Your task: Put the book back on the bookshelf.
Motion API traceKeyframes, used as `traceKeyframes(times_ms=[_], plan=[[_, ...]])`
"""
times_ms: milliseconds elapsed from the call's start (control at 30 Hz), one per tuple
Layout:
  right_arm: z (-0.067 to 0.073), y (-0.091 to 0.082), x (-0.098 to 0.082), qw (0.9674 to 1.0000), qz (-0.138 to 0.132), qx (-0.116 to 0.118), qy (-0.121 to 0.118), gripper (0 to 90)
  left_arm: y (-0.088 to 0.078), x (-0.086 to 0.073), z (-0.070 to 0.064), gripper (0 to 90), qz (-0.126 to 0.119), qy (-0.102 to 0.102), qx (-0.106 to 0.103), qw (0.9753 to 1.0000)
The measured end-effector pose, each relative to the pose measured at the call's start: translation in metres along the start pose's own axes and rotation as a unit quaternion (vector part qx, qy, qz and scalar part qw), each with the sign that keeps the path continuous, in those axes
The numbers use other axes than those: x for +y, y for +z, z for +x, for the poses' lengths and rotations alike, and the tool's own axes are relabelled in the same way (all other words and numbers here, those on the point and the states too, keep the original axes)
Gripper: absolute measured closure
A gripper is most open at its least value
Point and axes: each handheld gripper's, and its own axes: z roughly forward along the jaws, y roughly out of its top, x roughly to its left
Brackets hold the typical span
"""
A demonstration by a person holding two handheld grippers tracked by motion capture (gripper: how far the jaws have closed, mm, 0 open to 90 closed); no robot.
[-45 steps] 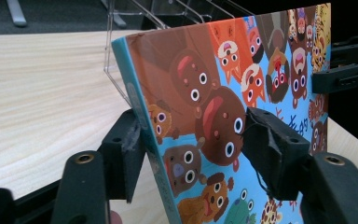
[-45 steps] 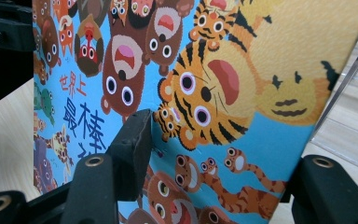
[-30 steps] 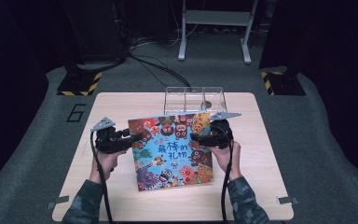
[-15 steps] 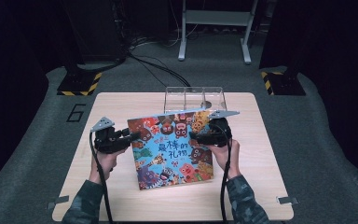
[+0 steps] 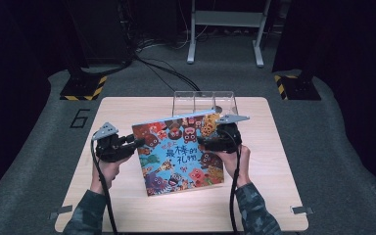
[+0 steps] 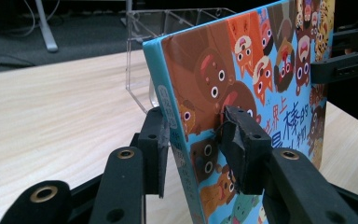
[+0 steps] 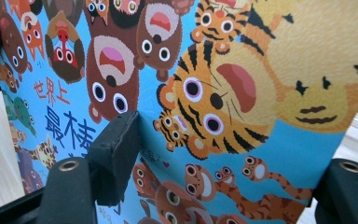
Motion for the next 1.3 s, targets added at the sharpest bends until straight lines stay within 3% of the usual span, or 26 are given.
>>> traceKeyframes(times_ms=[167, 533, 700, 767, 1133, 1300], plan=[[0.000, -0.001, 0.000, 1.0000, -0.003, 0.006, -0.004, 29.6, -0.006, -0.002, 0.001, 65.1, -0.006, 0.017, -0.015, 0.9997], [0.005, -0.008, -0.003, 0.9996, -0.005, 0.003, -0.028, 26.9, -0.014, -0.004, -0.003, 67.7, -0.007, 0.062, -0.024, 0.9977], [0.003, -0.011, -0.005, 0.9995, -0.007, 0.004, -0.030, 28.0, -0.015, -0.003, -0.004, 68.7, -0.006, 0.069, -0.026, 0.9973], [0.002, -0.013, -0.005, 0.9993, -0.005, -0.008, -0.035, 27.5, -0.016, -0.003, -0.004, 69.4, -0.007, 0.071, -0.027, 0.9971], [-0.001, -0.019, -0.007, 0.9992, -0.010, -0.004, -0.039, 29.5, -0.017, -0.001, -0.006, 70.4, -0.007, 0.093, -0.035, 0.9950], [0.000, -0.020, -0.007, 0.9991, -0.009, -0.009, -0.040, 27.5, -0.018, -0.001, -0.007, 70.5, -0.009, 0.094, -0.041, 0.9947]])
